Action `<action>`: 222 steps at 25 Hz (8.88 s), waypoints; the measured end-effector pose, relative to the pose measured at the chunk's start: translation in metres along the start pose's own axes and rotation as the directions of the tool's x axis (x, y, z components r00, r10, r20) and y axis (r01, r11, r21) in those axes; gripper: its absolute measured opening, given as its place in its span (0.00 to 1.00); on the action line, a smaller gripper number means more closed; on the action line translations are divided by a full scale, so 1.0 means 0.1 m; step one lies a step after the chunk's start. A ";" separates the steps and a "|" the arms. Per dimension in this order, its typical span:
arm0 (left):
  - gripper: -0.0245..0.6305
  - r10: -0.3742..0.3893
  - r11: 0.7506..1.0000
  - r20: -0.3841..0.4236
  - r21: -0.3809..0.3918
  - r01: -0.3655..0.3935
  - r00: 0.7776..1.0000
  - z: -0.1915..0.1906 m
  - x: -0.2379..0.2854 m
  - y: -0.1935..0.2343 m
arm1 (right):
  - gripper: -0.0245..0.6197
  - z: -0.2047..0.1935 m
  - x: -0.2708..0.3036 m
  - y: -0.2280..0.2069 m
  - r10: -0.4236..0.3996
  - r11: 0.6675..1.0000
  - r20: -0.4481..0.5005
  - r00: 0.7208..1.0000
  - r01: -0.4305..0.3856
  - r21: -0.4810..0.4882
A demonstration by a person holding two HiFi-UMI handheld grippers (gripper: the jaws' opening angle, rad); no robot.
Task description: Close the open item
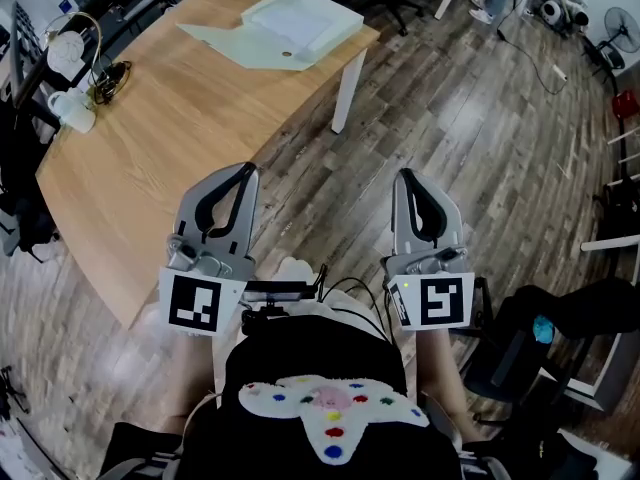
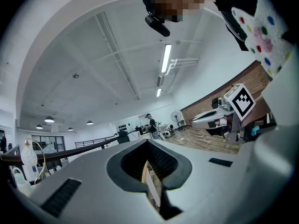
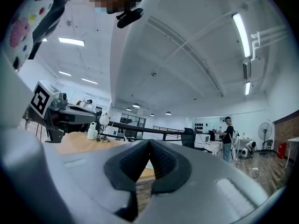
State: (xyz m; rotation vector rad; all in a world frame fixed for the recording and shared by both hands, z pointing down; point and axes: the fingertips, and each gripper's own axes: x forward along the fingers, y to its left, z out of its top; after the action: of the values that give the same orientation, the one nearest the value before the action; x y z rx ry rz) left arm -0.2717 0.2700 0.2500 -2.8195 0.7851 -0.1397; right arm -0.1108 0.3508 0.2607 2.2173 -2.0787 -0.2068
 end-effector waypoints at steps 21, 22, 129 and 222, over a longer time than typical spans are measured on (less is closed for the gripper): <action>0.05 -0.035 0.999 0.034 0.016 0.034 0.999 -0.07 0.77 0.13 | 0.05 -0.24 0.44 -0.48 -0.050 0.999 -0.014 0.999 0.050 0.004; 0.05 -0.034 0.999 0.036 0.016 0.034 0.999 -0.08 0.83 0.17 | 0.05 -0.24 0.51 -0.50 -0.049 0.999 -0.014 0.999 0.049 0.003; 0.39 0.503 0.402 -0.568 -0.513 -0.758 0.651 -2.53 2.41 2.75 | 0.05 -1.21 5.12 -1.11 0.526 0.851 -0.086 0.846 -0.522 0.064; 0.14 0.155 0.359 -0.474 -0.790 -0.496 0.867 -2.58 6.64 2.06 | 0.30 -3.50 6.09 -2.36 0.623 0.775 -0.357 0.696 -0.490 0.398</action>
State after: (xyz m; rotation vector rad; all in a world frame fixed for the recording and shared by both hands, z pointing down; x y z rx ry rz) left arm 0.1542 -0.2933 0.4774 -3.5221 2.0646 -0.1395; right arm 0.2162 -0.2488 0.5475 1.3855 -2.4440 0.6467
